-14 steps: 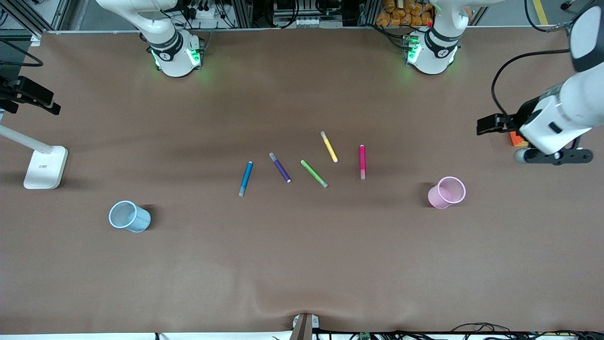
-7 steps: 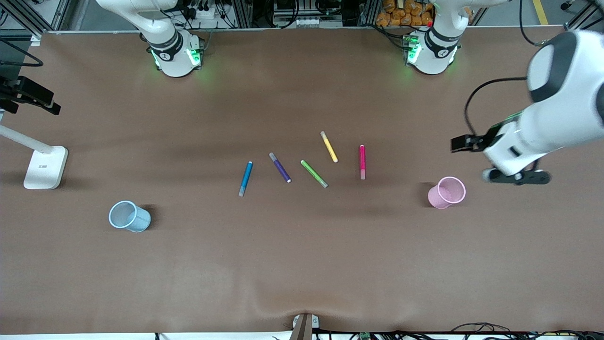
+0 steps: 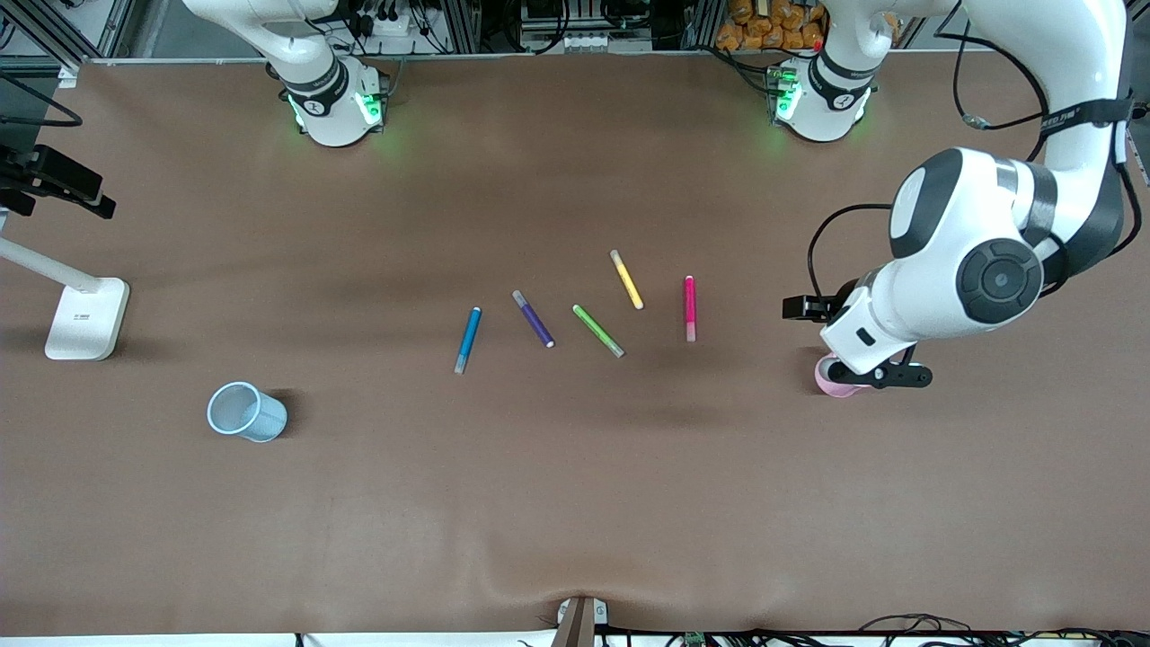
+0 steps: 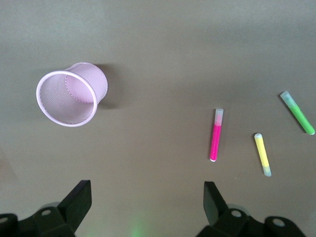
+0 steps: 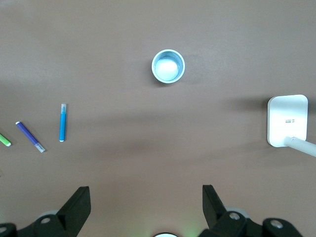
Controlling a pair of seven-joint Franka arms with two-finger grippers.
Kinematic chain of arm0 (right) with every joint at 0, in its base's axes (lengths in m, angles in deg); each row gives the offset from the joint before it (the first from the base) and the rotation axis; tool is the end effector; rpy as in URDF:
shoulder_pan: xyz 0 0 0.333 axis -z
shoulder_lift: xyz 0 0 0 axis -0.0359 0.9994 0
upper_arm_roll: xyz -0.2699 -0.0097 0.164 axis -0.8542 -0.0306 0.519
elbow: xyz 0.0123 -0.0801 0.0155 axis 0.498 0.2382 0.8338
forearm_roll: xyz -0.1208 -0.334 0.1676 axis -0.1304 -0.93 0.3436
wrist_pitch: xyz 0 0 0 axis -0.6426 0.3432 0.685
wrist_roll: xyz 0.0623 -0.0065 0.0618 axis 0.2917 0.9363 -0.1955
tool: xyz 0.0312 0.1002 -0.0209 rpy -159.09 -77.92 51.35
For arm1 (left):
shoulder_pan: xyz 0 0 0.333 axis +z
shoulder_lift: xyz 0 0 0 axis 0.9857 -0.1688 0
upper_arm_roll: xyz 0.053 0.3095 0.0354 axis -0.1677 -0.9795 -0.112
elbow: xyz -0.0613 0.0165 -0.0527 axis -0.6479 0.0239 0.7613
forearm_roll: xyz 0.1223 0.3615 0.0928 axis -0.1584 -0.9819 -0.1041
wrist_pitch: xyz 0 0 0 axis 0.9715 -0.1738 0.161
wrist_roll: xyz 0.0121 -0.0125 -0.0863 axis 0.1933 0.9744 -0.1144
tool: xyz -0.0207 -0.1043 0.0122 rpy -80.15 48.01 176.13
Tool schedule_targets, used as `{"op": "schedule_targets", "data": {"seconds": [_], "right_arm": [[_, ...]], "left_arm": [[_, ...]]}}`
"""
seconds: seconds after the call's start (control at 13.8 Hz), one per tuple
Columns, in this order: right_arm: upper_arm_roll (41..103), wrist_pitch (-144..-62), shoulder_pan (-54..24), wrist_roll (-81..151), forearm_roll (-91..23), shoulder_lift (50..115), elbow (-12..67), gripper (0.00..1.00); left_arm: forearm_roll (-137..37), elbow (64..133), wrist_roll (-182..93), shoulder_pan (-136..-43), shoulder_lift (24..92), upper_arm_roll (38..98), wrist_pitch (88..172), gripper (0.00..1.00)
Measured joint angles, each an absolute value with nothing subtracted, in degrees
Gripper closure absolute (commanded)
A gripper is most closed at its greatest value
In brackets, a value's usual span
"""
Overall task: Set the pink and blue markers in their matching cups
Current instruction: 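Lower the left gripper over the pink marker and align fingers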
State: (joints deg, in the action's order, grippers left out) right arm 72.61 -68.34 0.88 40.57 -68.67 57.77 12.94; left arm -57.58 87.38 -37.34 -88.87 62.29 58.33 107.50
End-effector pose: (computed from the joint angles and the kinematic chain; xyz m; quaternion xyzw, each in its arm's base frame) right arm 0.5317 -0.0289 0.6655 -0.9990 0.0337 0.0214 0.0175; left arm 0.6138 -0.1781 0.4246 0.9910 -0.0244 -0.1314 0.0067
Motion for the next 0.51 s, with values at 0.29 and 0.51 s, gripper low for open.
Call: {"op": "schedule_targets", "data": {"seconds": [0.29,0.51], "right_arm": [[72.6,-68.3,0.9,40.6,-68.7,57.8,12.9,0.0],[72.6,-68.3,0.9,40.6,-68.7,57.8,12.9,0.0]], "left_arm": [[-57.6,87.4,-35.0,-90.3,61.4,58.4,107.4,0.0],[-57.6,87.5,-33.7,-92.0,59.0,58.4,107.5,0.0]]}}
